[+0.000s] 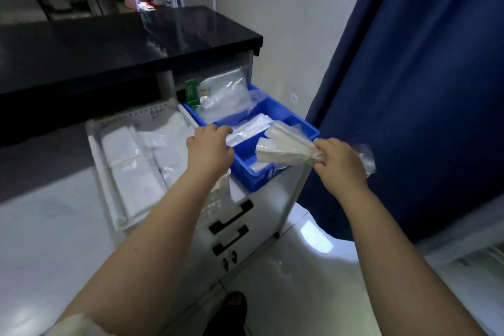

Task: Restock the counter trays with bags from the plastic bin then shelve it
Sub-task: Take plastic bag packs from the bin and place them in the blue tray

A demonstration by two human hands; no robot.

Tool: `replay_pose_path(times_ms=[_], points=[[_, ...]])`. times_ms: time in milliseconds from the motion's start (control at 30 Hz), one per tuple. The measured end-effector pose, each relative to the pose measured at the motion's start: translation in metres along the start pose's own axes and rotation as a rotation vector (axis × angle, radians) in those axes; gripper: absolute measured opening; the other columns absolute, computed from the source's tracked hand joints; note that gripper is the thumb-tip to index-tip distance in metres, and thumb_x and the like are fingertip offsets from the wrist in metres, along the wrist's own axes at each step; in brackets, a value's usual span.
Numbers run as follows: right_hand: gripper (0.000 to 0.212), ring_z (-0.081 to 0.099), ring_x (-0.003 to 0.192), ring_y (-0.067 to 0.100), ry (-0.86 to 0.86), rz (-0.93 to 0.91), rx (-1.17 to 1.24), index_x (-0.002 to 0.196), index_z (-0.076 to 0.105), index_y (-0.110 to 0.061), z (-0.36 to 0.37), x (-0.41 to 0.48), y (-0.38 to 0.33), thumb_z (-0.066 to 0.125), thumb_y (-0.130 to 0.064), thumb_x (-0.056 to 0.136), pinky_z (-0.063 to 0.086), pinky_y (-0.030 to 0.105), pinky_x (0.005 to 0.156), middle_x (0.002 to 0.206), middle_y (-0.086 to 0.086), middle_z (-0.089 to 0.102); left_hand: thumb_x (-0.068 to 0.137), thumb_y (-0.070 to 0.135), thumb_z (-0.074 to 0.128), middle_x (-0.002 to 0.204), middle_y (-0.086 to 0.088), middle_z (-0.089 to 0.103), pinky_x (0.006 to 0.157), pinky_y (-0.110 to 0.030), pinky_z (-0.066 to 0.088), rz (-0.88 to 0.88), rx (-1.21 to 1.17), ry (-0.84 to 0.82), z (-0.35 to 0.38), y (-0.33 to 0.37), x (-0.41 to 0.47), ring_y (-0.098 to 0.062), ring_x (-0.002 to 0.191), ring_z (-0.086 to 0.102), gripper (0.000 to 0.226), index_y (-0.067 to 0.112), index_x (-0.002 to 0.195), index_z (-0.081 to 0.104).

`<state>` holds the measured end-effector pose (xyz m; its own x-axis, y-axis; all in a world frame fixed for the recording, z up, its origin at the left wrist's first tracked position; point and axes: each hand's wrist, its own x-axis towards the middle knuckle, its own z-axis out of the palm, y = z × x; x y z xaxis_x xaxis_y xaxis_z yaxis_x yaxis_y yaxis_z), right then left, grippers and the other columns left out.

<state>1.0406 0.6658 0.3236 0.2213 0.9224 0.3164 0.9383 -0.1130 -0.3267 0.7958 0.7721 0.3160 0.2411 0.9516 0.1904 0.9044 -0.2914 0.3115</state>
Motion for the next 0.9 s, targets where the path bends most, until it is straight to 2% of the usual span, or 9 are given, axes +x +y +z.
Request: replay_pose_path(times_ms=[133,267,433,600,700,800,900], points=[[0.033,0.053,0.091,0.033,-0.01,0.019,-0.074,0.107,0.062,-0.017,0.01,0.081,0.014,0.061,-0.009,0.075,0.041,0.04,0.074,0.099,0.007,0.062,0.087,0.023,0.053,0.126,-0.005,0.053,0.096,-0.044,0.036,0.062,0.021,-0.111,0.032,0.011,0.076,-0.03,0.117,0.044,0.045,0.026,0.132,0.05],[0.034,0.053,0.088,0.032,0.007,0.022,-0.092,0.109,0.063,-0.017,0.027,0.141,0.03,0.061,-0.006,0.076,0.041,0.04,0.073,0.099,0.008,0.063,0.085,0.014,0.051,0.126,-0.006,0.055,0.094,-0.042,0.035,0.111,0.024,-0.185,0.066,0.024,0.13,-0.032,0.116,0.044,0.047,0.024,0.132,0.05],[0.029,0.053,0.086,0.033,-0.048,-0.034,-0.073,0.103,0.063,-0.017,0.056,0.201,0.047,0.062,-0.007,0.075,0.039,0.038,0.07,0.095,0.007,0.062,0.084,0.008,0.051,0.126,-0.006,0.056,0.088,-0.041,0.043,0.108,0.036,-0.304,0.105,0.029,0.165,-0.03,0.114,0.048,0.048,0.022,0.13,0.051],[0.025,0.053,0.086,0.032,-0.155,-0.219,-0.024,0.099,0.063,-0.015,0.091,0.264,0.051,0.06,-0.006,0.076,0.041,0.039,0.07,0.093,0.009,0.061,0.084,0.01,0.052,0.13,-0.007,0.054,0.088,-0.042,0.047,-0.019,0.066,-0.34,0.134,0.032,0.18,-0.031,0.115,0.05,0.049,0.021,0.131,0.051],[0.02,0.052,0.083,0.03,-0.228,-0.369,-0.002,0.095,0.062,-0.016,0.105,0.296,0.05,0.061,-0.008,0.077,0.038,0.036,0.069,0.091,0.007,0.06,0.083,0.019,0.059,0.13,-0.006,0.055,0.087,-0.04,0.048,-0.095,0.087,-0.324,0.139,0.036,0.183,-0.03,0.114,0.053,0.047,0.02,0.129,0.053],[0.022,0.052,0.083,0.03,-0.271,-0.509,0.05,0.098,0.064,-0.016,0.114,0.319,0.049,0.062,-0.008,0.078,0.037,0.036,0.07,0.09,0.007,0.061,0.079,0.034,0.069,0.131,-0.006,0.054,0.085,-0.039,0.05,-0.19,0.115,-0.373,0.141,0.044,0.186,-0.031,0.112,0.054,0.056,0.02,0.129,0.051],[0.022,0.052,0.082,0.029,-0.289,-0.581,0.108,0.097,0.063,-0.016,0.124,0.335,0.047,0.062,-0.008,0.077,0.035,0.035,0.069,0.089,0.007,0.061,0.075,0.037,0.074,0.133,-0.008,0.053,0.087,-0.043,0.051,-0.287,0.142,-0.409,0.145,0.049,0.19,-0.032,0.114,0.053,0.069,0.022,0.136,0.044]])
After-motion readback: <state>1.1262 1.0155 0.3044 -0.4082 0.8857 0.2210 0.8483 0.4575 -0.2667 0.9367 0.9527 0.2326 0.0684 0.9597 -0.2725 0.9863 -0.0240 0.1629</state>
